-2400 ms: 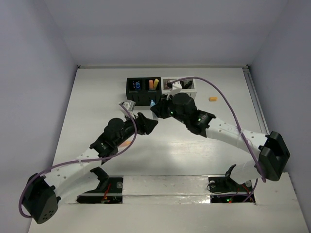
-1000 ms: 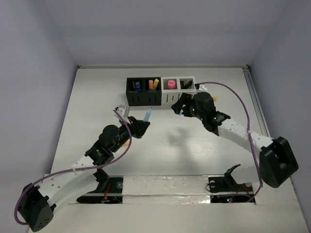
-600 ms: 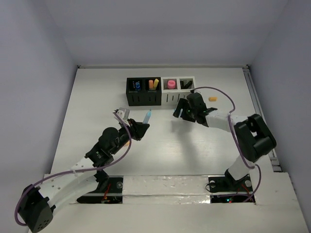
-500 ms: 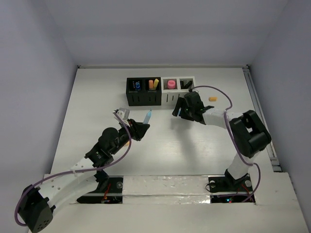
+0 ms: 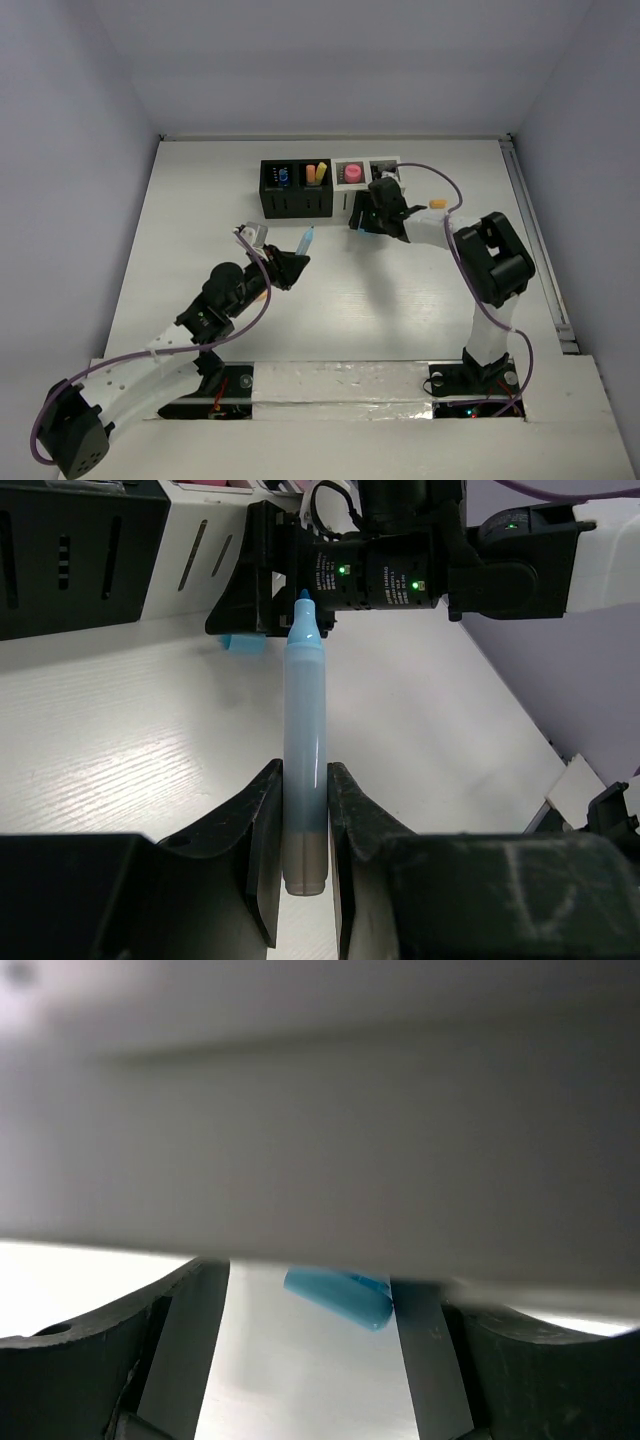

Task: Sort the stationery into containers
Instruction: Move the pen cap to the center of the board.

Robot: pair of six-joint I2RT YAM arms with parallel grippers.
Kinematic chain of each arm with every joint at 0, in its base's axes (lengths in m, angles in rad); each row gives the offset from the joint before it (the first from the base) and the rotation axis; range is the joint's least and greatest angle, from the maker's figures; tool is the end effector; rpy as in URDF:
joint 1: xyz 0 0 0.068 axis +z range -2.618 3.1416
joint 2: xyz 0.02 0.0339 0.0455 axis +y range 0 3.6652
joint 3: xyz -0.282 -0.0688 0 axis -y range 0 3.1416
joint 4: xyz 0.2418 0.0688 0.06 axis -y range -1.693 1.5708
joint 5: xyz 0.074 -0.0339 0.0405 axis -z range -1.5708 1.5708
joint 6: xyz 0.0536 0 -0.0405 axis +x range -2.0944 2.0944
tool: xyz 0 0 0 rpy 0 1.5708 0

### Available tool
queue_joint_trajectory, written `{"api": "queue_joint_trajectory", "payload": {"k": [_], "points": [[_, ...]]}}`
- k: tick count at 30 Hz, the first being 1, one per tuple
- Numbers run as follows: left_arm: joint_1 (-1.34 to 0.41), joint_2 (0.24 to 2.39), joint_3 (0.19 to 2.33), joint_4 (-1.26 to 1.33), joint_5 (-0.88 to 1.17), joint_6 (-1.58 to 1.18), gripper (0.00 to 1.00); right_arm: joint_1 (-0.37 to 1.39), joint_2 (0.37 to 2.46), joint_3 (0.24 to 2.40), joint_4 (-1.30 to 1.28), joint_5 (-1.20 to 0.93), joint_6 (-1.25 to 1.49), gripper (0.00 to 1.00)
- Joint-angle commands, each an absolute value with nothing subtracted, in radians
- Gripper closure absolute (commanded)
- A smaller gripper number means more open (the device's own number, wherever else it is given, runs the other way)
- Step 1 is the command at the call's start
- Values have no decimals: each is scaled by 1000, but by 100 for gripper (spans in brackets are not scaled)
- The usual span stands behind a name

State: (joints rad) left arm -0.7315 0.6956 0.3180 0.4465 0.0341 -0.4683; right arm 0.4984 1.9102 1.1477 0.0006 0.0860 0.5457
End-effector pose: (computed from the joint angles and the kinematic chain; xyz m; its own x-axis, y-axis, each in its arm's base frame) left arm 0.1310 -0.1200 0.2696 -0.2670 -0.3665 -0.8913 0.6414 0.6226 -0.4482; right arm 0.3732 0.1979 0.1678 -0.7371 0.1876 -0.6492 -0.0457 0.9447 0.3248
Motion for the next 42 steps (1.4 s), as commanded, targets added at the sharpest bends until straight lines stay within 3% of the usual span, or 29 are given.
{"api": "queue_joint_trajectory", "payload": {"k": [1,8,13,15,17,19,24,27,32,35,36,42], "points": [[-730,703,316,517,49,-462,100,525,1933,1169,-29,23,456,30],[-730,712,322,511,51,-469,100,569,1918,1132,-45,8,426,34],[-730,707,322,506,52,-477,100,597,1911,1097,-57,38,403,53],[-730,706,325,500,52,-479,100,606,1911,1089,-63,38,390,66],[-730,703,327,494,52,-479,100,615,1901,1083,-66,28,377,70],[-730,700,327,492,52,-482,100,615,1882,1074,-67,8,354,80],[-730,687,327,480,52,-485,100,643,1827,1028,-109,-29,321,89],[-730,681,327,472,51,-485,100,676,1767,986,-141,-121,263,90],[-730,680,327,474,46,-488,100,704,1707,927,-256,-230,202,89],[-730,687,328,477,46,-491,100,704,1690,904,-242,-209,230,75],[-730,687,330,476,48,-492,100,704,1693,916,-253,-189,238,63],[-730,681,334,465,43,-492,100,704,1680,951,-278,-100,261,40]]}}
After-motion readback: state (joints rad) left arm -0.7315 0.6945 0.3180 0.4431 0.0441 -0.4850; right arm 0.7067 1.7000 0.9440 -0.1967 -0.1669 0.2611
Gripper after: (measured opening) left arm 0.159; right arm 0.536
